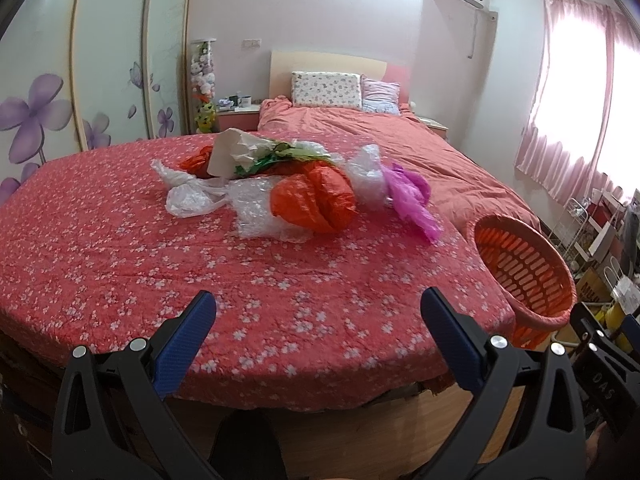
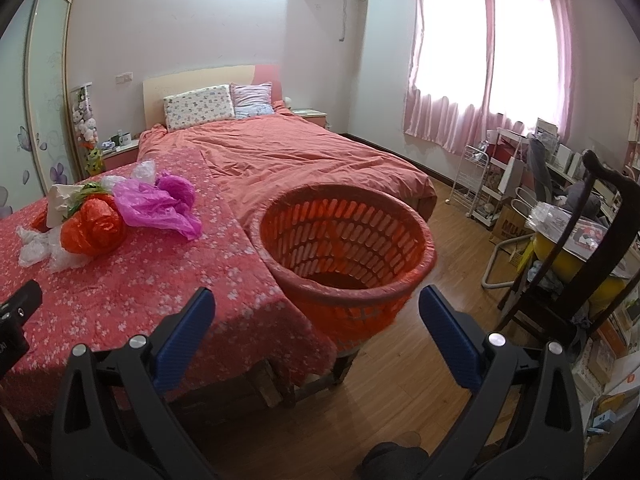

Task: Collect trash
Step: 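Grasp the pink plastic bag with the right tool while the left tool grasps the clear bag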

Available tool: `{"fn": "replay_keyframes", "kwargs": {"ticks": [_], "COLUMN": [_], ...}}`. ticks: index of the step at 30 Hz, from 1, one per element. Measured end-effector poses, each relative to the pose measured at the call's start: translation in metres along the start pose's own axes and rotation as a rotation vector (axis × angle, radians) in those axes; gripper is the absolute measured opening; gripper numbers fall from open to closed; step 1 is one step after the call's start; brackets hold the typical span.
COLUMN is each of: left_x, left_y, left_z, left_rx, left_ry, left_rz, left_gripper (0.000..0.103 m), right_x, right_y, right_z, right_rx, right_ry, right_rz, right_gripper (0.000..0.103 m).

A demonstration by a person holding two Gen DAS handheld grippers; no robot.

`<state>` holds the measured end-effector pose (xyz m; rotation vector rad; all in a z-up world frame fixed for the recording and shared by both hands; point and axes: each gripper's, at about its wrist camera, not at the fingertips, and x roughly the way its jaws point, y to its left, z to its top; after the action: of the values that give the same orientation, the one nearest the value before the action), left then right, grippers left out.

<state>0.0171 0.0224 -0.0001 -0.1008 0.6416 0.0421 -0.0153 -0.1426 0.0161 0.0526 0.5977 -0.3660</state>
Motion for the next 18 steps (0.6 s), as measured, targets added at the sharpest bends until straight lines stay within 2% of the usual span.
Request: {"fn": "replay_keyframes", "kwargs": {"ticks": [5, 16, 18], "left_x": [0.012, 0.040, 0.047], "left_y": [0.020, 0.086, 0.099], "left_z": [0.009, 0.035, 0.041], "left_rx": [-0.032, -0.117, -0.129], "left_ry": [-0.004, -0.026, -0.024], "left_rz": [0.035, 0.139, 0.144], "left_gripper": [0.101, 0.101, 0.101], "right_x": [0.014, 0.069, 0.086], "right_y": [0.032, 0.113, 0.125], "right_z": [0.012, 0.067, 0.078], "right_rx": [-0.026, -0.096, -0.096], "right_ry": [-0.007, -0.052, -0.042], "right_rz": [0.058, 0.233, 0.244], "right_gripper": [0.099, 0.099, 0.095]}}
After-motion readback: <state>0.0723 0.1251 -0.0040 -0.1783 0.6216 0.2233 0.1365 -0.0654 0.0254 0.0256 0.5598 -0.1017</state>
